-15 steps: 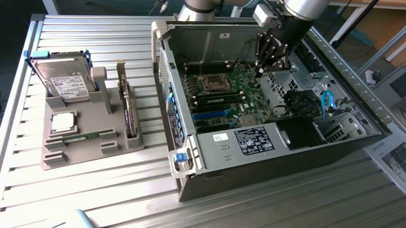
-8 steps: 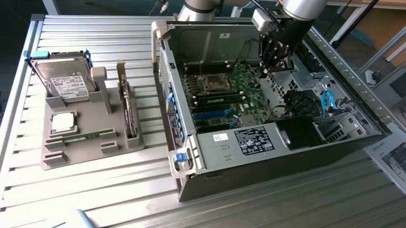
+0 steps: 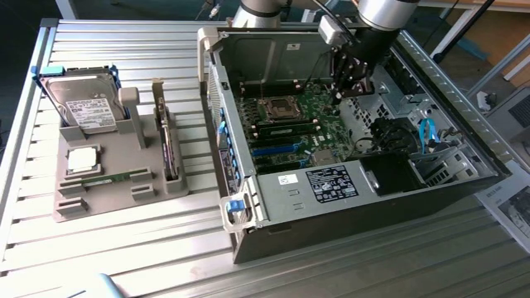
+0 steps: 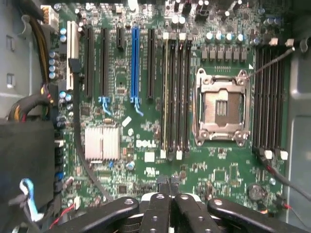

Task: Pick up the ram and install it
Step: 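Press down the ram until it locks into place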

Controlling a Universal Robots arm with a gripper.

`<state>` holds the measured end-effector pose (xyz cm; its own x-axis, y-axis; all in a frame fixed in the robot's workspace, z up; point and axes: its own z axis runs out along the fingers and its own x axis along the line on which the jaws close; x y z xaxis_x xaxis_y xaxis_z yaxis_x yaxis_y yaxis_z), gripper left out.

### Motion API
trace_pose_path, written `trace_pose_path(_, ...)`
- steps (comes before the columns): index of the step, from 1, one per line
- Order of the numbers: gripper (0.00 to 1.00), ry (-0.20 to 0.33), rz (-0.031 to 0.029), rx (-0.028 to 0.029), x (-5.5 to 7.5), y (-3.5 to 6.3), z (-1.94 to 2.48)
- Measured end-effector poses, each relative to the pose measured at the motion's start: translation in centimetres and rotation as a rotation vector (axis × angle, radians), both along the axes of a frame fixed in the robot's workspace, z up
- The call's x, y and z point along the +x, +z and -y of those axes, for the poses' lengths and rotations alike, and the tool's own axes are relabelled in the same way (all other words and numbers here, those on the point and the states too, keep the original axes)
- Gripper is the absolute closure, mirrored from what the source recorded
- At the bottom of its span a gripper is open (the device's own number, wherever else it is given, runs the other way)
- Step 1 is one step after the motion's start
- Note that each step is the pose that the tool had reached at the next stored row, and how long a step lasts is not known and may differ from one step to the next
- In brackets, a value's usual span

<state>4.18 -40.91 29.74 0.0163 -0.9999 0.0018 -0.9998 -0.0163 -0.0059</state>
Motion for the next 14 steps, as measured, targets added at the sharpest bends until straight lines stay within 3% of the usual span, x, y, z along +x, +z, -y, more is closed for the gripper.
trace_pose_path(8,0.90,-0.001,-0.0001,-0.0002,-1.3,-1.55,-0.02)
trace_pose_path(14,0.90,-0.003,-0.0002,-0.0003,-1.6,-3.44,-0.02)
